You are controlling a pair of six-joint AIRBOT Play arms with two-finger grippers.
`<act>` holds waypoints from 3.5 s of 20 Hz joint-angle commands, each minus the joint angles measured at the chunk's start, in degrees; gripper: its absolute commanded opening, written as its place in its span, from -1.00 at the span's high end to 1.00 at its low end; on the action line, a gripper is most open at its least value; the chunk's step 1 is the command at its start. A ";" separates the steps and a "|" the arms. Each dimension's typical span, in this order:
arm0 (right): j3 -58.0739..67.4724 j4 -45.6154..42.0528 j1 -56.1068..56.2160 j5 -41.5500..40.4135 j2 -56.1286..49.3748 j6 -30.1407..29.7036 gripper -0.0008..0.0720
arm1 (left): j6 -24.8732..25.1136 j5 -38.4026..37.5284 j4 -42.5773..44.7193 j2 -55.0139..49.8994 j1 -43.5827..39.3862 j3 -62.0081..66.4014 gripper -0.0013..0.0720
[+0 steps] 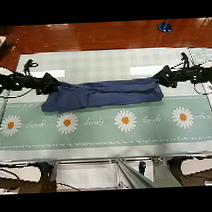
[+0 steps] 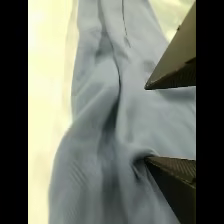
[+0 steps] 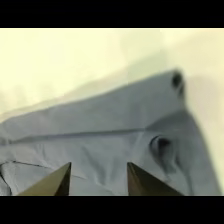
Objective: Fold the shirts.
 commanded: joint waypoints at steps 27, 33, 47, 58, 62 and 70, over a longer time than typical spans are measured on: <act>-3.78 -14.78 1.40 7.23 10.64 -0.28 0.92 | 4.48 20.48 -3.93 35.71 -18.27 -33.79 0.92; -16.44 -17.33 -5.20 10.23 38.69 -0.72 0.92 | 4.26 32.52 -9.97 30.95 -31.56 -31.15 0.92; -19.41 -7.17 -5.64 15.89 63.34 7.21 0.92 | -5.49 19.61 -9.90 -17.68 -61.24 20.33 0.92; -19.41 -6.49 -5.03 15.23 63.12 7.23 0.92 | -8.92 0.28 6.19 -7.17 -45.53 19.08 0.92; -19.41 -3.76 6.14 8.57 57.92 7.50 0.92 | -10.12 6.71 13.49 16.22 -29.33 -2.43 0.92; -5.01 -0.61 37.13 -10.99 26.12 7.19 0.92 | -11.30 13.94 13.29 66.60 -5.40 -41.00 0.92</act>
